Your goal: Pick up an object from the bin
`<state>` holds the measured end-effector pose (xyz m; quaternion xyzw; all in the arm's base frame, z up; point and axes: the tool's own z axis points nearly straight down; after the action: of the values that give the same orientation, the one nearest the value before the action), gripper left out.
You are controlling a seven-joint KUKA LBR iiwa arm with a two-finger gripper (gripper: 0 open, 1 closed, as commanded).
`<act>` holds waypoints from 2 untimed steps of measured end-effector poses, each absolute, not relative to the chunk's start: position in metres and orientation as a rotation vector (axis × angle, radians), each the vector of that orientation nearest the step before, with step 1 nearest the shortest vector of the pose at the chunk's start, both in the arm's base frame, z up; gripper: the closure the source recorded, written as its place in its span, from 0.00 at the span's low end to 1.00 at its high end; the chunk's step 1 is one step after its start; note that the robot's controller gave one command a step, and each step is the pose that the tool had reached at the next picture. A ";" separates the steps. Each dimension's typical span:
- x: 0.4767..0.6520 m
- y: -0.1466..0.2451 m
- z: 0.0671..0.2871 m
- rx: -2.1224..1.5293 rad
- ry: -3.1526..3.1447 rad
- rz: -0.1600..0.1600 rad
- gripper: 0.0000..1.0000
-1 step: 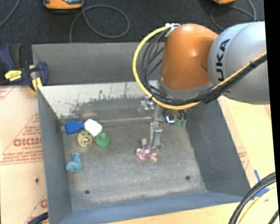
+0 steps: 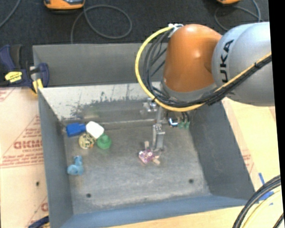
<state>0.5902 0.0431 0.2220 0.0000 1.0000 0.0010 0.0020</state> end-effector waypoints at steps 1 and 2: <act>0.570 0.018 0.178 -0.070 3.129 0.001 0.00; 0.561 0.011 0.151 0.062 3.138 0.003 0.00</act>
Offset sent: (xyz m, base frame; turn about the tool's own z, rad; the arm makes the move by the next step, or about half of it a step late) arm -0.0412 -0.0343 -0.0979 0.4106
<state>0.5607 0.0105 0.1510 0.0196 0.9998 0.0008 0.0013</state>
